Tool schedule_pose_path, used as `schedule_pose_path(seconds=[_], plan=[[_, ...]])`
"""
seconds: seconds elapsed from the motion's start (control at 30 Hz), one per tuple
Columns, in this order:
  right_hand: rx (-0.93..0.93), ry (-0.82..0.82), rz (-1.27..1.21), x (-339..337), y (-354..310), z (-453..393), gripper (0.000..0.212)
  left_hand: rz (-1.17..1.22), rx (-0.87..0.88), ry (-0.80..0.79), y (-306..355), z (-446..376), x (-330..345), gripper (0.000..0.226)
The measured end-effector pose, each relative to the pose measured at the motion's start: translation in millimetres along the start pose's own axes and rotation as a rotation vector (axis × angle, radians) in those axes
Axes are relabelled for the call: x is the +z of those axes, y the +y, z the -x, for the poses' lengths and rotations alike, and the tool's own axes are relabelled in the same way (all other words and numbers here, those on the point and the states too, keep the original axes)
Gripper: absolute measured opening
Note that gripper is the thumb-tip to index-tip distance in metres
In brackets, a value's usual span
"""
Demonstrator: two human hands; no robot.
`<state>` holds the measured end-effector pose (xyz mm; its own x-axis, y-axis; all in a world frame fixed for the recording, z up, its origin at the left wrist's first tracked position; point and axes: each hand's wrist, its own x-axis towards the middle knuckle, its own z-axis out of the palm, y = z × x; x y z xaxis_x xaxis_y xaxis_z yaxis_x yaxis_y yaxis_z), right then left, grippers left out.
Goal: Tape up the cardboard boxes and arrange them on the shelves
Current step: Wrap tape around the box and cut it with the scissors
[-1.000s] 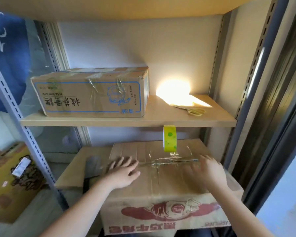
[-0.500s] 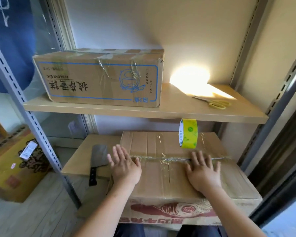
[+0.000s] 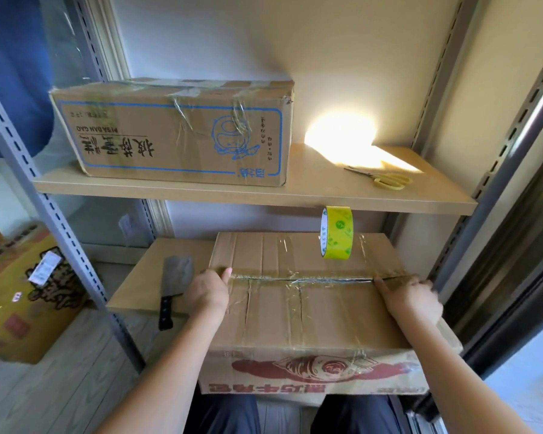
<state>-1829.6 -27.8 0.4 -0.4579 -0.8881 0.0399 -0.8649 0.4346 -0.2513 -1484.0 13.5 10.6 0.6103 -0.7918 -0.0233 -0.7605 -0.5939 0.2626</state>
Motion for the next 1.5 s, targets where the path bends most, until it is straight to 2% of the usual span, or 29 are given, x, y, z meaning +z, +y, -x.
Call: schedule_pose_path(seconds=[0.17,0.27,0.33,0.4,0.47,0.53,0.6,0.73,0.83,0.97,1.07,1.13,1.2,1.27,1.4,1.5], plan=[[-0.222,-0.072,0.118,-0.3,-0.5,-0.5,0.119,-0.058,0.033,-0.114,-15.5,8.2,-18.4,0.056],[-0.332,-0.188,0.191,-6.2,-12.2,-0.7,0.123,-0.041,0.09,-0.271,-29.0,16.7,-41.6,0.06],[-0.408,-0.239,0.195,-3.0,-32.8,15.1,0.125,-0.033,0.1,-0.296,-34.0,28.8,-44.9,0.067],[-0.51,-0.309,0.187,3.8,-59.5,46.8,0.128,0.113,0.09,-0.352,-40.0,40.9,-36.4,0.078],[-0.594,-0.365,0.192,12.1,-80.8,79.6,0.131,0.422,0.011,-0.432,-49.3,48.3,-19.7,0.097],[-0.621,-0.404,0.206,15.4,-92.6,98.8,0.136,0.662,-0.085,-0.389,-57.6,50.1,-4.8,0.109],[-0.608,-0.421,0.231,14.5,-98.0,103.6,0.138,0.725,-0.115,-0.322,-63.9,51.9,5.7,0.106],[-0.589,-0.467,0.255,15.4,-101.5,102.4,0.137,0.772,-0.105,-0.338,-68.4,54.3,9.0,0.093],[-0.585,-0.436,0.239,19.6,-101.2,103.7,0.139,0.738,-0.08,-0.333,-67.2,57.8,9.4,0.091],[-0.61,-0.419,0.203,15.4,-96.7,102.8,0.135,0.677,-0.037,-0.293,-63.7,60.4,9.0,0.101],[-0.641,-0.345,0.19,0.3,-77.7,81.3,0.116,0.417,0.065,-0.114,-59.4,55.5,1.4,0.115],[-0.526,-0.242,0.247,-11.6,-56.2,51.4,0.105,0.262,0.12,0.003,-49.5,43.7,-7.1,0.108],[-0.373,-0.218,0.227,-23.8,-34.7,23.8,0.103,0.206,0.109,-0.033,-34.8,25.5,-13.8,0.103],[-0.295,-0.269,0.138,-32.9,-24.3,5.6,0.109,0.161,0.089,-0.097,-20.3,6.4,-13.3,0.105],[-0.163,-0.375,0.07,-31.1,-36.8,-14.4,0.131,-0.003,0.14,-0.09,-9.3,-16.8,-2.5,0.108],[-0.09,-0.28,0.084,-13.7,-42.5,-19.4,0.126,-0.018,0.167,-0.028,-9.9,-28.4,13.4,0.101]])
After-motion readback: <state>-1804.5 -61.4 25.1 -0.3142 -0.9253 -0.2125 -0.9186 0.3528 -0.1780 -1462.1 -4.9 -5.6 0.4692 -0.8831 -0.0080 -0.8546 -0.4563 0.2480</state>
